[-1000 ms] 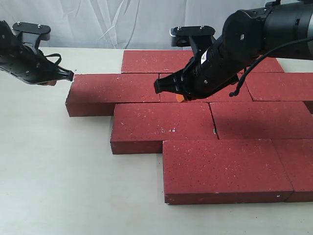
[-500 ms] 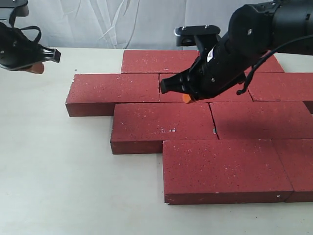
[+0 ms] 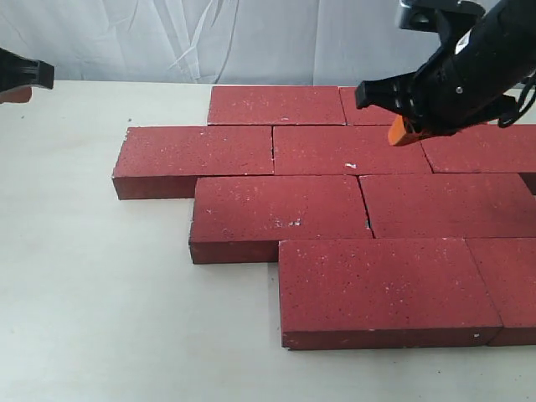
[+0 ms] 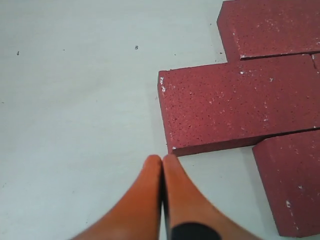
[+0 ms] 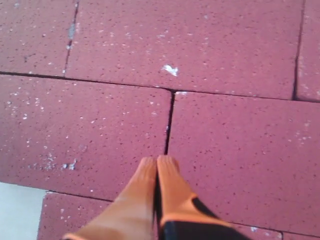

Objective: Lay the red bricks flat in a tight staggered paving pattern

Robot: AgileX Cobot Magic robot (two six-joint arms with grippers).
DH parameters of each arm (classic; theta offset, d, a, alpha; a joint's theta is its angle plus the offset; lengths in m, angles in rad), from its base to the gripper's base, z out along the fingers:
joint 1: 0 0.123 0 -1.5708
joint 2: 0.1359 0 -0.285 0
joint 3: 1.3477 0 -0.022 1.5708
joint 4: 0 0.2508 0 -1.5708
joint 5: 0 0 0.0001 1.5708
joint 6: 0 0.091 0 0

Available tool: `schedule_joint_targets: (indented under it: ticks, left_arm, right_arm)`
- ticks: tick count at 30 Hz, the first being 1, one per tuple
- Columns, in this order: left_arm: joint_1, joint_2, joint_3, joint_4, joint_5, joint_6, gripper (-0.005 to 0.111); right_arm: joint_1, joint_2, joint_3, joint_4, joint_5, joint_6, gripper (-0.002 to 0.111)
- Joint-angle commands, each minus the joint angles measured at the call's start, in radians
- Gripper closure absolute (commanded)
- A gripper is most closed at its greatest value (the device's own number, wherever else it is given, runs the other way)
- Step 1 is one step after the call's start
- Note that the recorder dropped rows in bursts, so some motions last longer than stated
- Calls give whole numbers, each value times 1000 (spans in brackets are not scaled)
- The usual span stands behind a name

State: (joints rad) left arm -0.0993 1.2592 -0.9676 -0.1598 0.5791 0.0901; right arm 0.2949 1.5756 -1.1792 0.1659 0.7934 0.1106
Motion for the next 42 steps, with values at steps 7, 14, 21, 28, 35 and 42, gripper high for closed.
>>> schedule_joint_targets:
  ticks: [7,14,21,28,35,42]
  left_arm:
    - [2,-264,146,-12,-33,-7,107]
    - [2,-449,227,-12,-11,-7,107]
    - [2,-640,309,-12,32,-7,107]
    - [2,-838,375,-12,47,-7,107]
    - [2,-989,403,0,109,-2,107]
    - [2,-1027,403,0,117,-2,107]
  right_arm:
    - [-85,-86,-2,-42,60,26,109]
    - [-85,-107,-2,-46,64,48,109]
    - [-85,-107,-2,-45,67,48,109]
    - [-85,-107,-2,-43,37,48,109]
    - [-85,-107,-2,-22,-42,48,109]
    - [-85,-107,-2,-22,-94,48,109]
